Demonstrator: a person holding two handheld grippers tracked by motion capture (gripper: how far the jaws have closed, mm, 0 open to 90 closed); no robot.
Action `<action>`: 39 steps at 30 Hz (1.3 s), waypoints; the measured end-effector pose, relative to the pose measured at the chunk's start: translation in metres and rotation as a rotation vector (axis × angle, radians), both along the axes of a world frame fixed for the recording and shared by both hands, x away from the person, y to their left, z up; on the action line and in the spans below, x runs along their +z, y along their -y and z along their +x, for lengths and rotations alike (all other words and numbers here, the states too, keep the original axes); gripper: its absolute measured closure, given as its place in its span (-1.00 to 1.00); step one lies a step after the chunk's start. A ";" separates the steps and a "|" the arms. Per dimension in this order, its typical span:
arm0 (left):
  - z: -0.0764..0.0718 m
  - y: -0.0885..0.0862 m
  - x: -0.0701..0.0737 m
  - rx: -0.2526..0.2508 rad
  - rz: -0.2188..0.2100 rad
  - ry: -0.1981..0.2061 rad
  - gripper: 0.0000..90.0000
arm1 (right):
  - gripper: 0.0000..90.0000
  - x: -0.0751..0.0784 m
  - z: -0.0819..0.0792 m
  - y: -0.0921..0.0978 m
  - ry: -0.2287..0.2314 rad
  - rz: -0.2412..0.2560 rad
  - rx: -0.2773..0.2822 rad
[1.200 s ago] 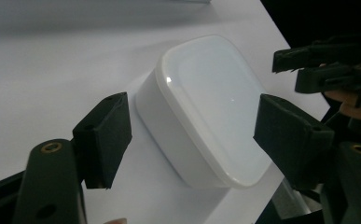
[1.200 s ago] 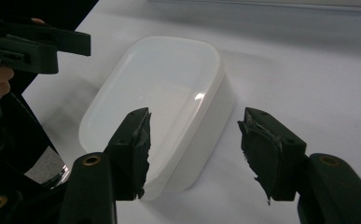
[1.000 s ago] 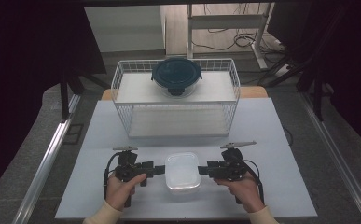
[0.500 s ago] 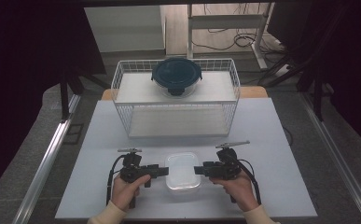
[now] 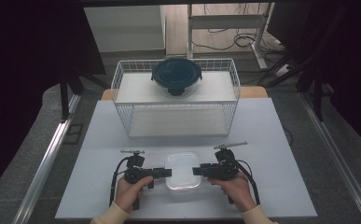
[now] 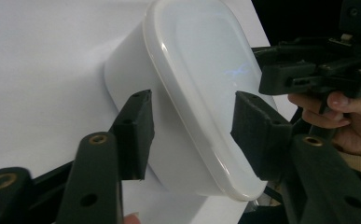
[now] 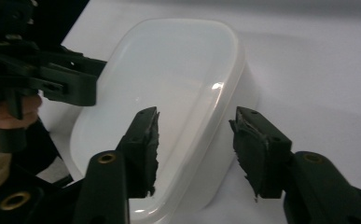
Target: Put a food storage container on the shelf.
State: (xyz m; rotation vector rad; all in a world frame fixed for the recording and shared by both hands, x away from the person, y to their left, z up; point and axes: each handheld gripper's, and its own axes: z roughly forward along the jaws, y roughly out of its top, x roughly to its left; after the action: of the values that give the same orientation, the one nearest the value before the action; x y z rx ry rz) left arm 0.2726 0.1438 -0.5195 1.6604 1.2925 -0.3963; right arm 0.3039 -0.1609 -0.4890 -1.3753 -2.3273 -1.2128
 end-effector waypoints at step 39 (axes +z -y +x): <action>-0.020 -0.012 0.033 0.009 -0.002 0.124 0.79 | 0.76 0.015 -0.012 0.017 0.010 0.139 0.008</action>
State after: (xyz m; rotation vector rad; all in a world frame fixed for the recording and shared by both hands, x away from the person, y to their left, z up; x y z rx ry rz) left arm 0.2521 0.1558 -0.4866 1.6506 1.2068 -0.2841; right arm 0.2916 -0.1779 -0.4745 -1.3152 -2.2067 -1.3535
